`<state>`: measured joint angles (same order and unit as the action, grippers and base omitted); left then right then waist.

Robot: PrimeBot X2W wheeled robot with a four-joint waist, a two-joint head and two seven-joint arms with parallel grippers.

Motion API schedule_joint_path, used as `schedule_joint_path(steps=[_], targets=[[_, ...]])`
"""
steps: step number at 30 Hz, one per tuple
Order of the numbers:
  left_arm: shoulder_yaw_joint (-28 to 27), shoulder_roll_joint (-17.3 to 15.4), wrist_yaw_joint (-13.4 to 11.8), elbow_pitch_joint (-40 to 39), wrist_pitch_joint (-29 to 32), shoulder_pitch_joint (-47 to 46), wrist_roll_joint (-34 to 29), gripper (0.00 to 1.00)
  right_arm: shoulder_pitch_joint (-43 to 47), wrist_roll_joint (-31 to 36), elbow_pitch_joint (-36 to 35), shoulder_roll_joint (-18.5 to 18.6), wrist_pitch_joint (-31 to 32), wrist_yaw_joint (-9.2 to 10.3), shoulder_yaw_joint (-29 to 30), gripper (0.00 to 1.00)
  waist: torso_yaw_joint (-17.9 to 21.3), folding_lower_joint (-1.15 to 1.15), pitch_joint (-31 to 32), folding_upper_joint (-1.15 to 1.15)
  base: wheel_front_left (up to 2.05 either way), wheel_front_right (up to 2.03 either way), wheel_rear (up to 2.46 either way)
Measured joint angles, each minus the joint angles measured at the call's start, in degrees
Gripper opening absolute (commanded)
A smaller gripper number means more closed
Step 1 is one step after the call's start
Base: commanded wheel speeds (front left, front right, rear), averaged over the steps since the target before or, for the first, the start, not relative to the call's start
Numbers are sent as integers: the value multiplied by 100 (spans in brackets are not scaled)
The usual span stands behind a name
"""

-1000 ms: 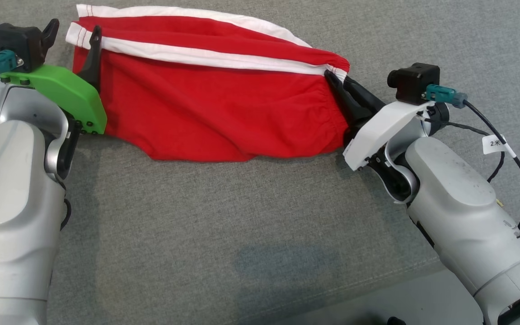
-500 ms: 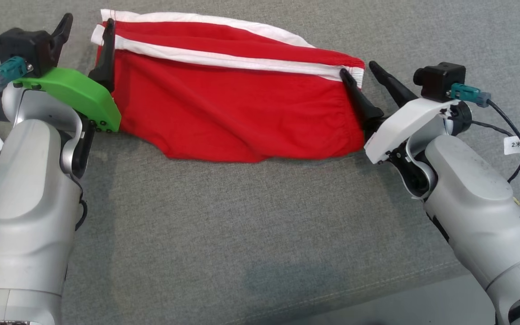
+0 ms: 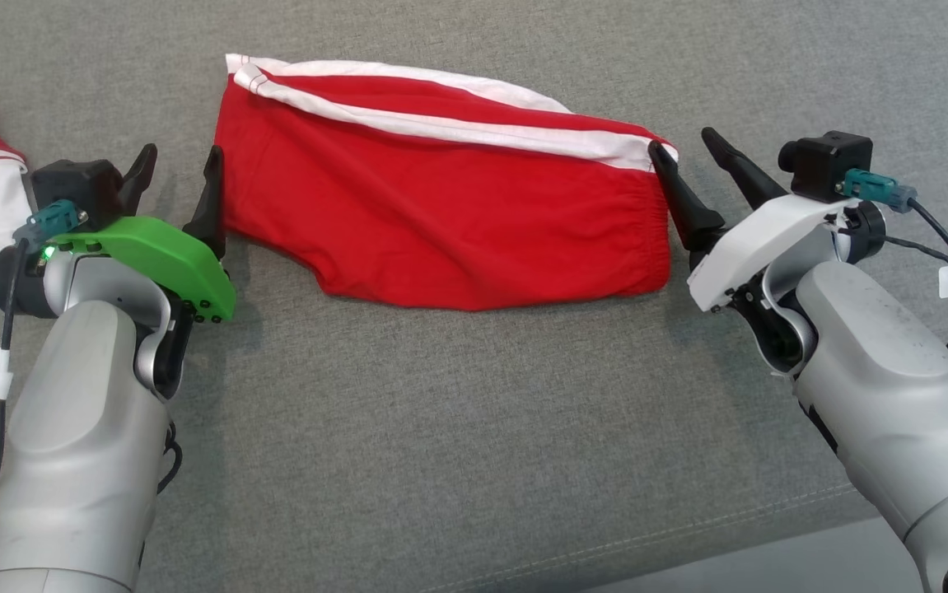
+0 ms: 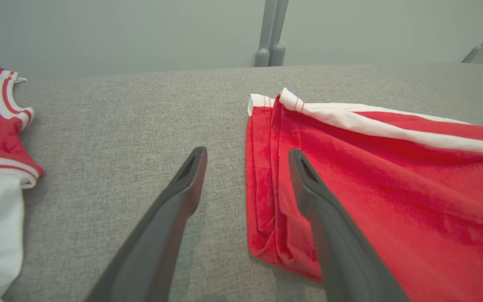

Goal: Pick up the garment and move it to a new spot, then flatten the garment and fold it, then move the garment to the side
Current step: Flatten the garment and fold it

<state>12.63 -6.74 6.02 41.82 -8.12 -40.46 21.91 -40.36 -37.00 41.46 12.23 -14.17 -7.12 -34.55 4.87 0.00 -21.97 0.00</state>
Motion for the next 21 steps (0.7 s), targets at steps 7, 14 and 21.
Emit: schedule_joint_path(steps=[7, 14, 21], targets=[[38, 42, 41, 248, -11, 47, 118, 100, 1, 24, -27, 37, -4, 0, -100, 100, 138, 0, 183, 0, 0, 0, 0], [26, -76, 55, 557, 160, 59, 155, 100, 3, 114, -221, 52, -18, 0, -100, 100, 358, 0, 204, 0, 0, 0, 0], [20, -159, 55, 821, 316, 57, 160, 100, 148, 144, -446, 135, -18, 0, 115, 100, 594, 0, 176, 0, 0, 0, 0]])
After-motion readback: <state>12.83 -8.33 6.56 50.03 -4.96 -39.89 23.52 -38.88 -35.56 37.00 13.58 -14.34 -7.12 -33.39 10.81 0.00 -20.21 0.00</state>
